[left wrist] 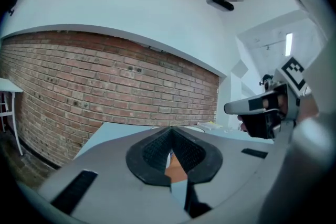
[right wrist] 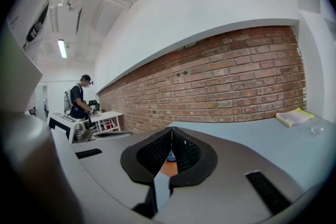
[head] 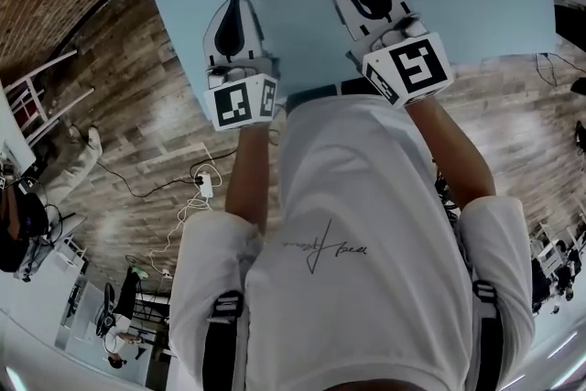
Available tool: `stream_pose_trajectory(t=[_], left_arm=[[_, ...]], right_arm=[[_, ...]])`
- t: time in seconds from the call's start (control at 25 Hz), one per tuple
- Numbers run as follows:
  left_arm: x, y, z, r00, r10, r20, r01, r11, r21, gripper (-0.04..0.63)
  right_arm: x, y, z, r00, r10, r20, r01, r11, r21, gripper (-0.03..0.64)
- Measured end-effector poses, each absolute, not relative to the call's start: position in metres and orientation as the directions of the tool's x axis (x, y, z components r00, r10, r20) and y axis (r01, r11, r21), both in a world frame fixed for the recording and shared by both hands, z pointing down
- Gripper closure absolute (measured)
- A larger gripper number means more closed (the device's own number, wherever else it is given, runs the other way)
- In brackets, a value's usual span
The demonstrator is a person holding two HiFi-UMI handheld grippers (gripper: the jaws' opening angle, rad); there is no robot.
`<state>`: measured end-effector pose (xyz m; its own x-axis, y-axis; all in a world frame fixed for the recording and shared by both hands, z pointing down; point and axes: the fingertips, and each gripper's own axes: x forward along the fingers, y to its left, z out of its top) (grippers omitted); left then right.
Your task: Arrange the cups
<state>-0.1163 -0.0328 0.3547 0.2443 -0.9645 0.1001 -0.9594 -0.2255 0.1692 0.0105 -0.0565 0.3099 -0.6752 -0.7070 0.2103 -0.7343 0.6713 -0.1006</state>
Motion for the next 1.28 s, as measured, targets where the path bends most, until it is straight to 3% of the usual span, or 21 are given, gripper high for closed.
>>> stream_pose_trajectory(t=[0.6,1.28], left_arm=[[-0.086,-0.042,0.307,0.412,-0.906,0.099,-0.895,-0.383,0.228,0.588],[-0.091,-0.046,0.284,0.482,-0.873,0.079,-0.867,-0.462,0.183,0.588]], right_arm=[[0.016,-0.059,0.271,-0.703,-0.685,0.191,-0.706,0.704,-0.075,0.596],[0.021,-0.046,0.251,-0.745,-0.636,0.202,-0.666,0.728,-0.161,0.597]])
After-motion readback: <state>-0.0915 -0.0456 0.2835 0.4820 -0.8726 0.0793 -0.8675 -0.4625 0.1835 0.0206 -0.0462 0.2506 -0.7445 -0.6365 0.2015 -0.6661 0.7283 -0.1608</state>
